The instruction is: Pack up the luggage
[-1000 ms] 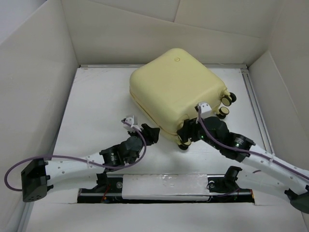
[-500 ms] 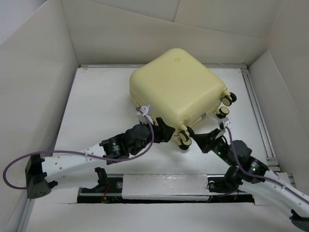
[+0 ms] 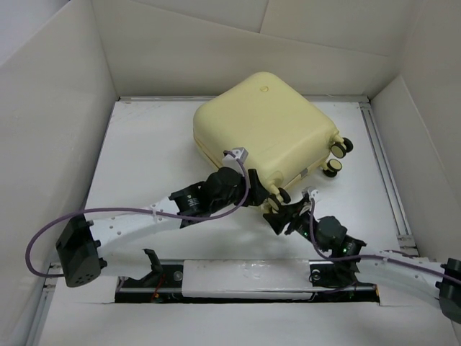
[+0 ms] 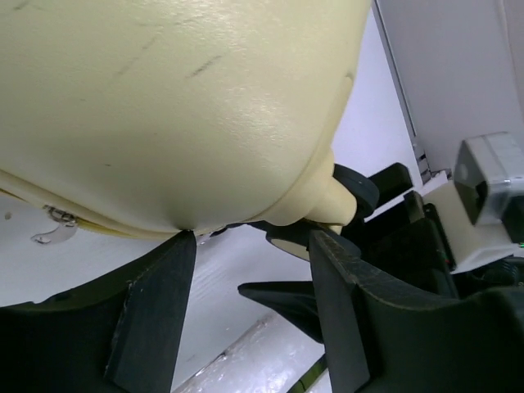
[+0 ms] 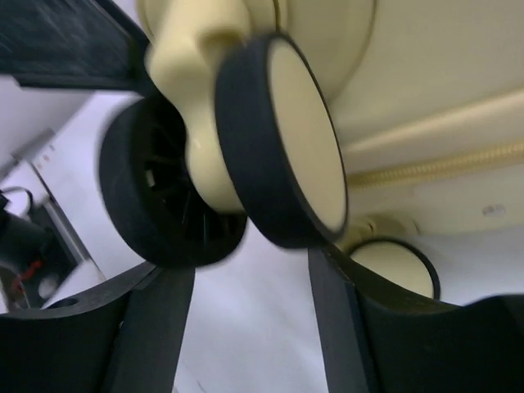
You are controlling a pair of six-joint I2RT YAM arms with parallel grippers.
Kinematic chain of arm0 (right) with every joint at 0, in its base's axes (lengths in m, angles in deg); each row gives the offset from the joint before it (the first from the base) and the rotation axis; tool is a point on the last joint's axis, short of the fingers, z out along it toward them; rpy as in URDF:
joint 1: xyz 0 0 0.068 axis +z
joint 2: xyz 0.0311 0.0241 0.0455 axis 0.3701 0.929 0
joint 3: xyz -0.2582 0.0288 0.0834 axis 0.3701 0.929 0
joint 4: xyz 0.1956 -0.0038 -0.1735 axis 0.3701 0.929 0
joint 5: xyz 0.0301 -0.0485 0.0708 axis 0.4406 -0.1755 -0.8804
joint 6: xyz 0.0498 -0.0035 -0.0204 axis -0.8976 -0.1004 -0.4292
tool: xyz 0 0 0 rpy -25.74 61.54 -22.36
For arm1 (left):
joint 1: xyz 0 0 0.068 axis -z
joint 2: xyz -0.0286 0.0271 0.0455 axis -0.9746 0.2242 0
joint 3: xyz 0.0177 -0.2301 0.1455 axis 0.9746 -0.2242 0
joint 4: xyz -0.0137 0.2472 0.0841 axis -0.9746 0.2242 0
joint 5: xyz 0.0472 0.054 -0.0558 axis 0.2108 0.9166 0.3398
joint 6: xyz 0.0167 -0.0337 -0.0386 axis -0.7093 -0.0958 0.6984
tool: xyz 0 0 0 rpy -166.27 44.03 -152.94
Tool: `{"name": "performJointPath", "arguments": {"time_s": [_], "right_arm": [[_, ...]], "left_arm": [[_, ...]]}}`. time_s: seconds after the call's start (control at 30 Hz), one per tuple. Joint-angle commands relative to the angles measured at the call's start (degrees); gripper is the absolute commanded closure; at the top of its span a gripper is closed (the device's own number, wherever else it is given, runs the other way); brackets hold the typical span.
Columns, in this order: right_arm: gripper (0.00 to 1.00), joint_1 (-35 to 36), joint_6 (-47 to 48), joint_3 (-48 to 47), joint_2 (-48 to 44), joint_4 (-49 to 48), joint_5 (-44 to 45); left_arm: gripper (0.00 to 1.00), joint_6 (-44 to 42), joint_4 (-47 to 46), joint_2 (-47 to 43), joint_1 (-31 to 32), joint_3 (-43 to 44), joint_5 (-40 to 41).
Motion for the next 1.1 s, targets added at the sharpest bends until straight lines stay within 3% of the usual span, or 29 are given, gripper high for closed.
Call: {"name": "performJointPath", "arguments": {"time_s": [0.0, 0.07, 0.2, 0.33, 0.43, 0.63, 0.7, 0.77, 1.07], "right_arm": [[0.39, 0.34, 0.38, 3.29, 4.09, -20.22, 1.4], [0.39, 0.34, 0.38, 3.29, 8.64, -25.04, 0.7], [0.38, 0.34, 1.79, -1.97, 17.88, -24.97, -1.68], [0.38, 2.61, -0.14, -3.21, 24.4, -28.22, 2.09], [0.51, 3.32, -1.46, -2.68, 27.91, -32.62, 7.01], [0.92, 7.88, 0.02, -4.43, 32.75, -38.25, 13.33], [1.0, 9.55, 0.55, -4.96, 33.63, -38.78, 14.22], [1.0, 12.01, 1.34, -6.98, 35.38, -38.78, 17.47], [1.0, 25.29, 3.98, -17.34, 43.47, -35.7, 25.39]], "left_arm": [[0.47, -0.45, -3.7, -0.61, -1.93, 1.27, -4.73], [0.47, -0.45, -4.22, 0.01, -1.93, 1.27, -4.73], [0.5, -1.06, -4.23, 2.9, -1.93, 2.67, -6.14], [0.53, -1.59, -4.84, 3.52, -1.93, 3.38, -6.06], [0.59, -2.12, -5.55, 4.05, -1.93, 4.08, -5.53], [0.69, -3.17, -5.02, 6.42, -1.93, 6.63, -4.99], [0.71, -3.7, -4.5, 6.95, -1.93, 7.68, -4.47], [0.77, -4.39, -3.88, 8.35, -1.93, 8.74, -4.47], [0.8, -5.46, -2.47, 13.1, -3.59, 15.25, -9.81]]}}
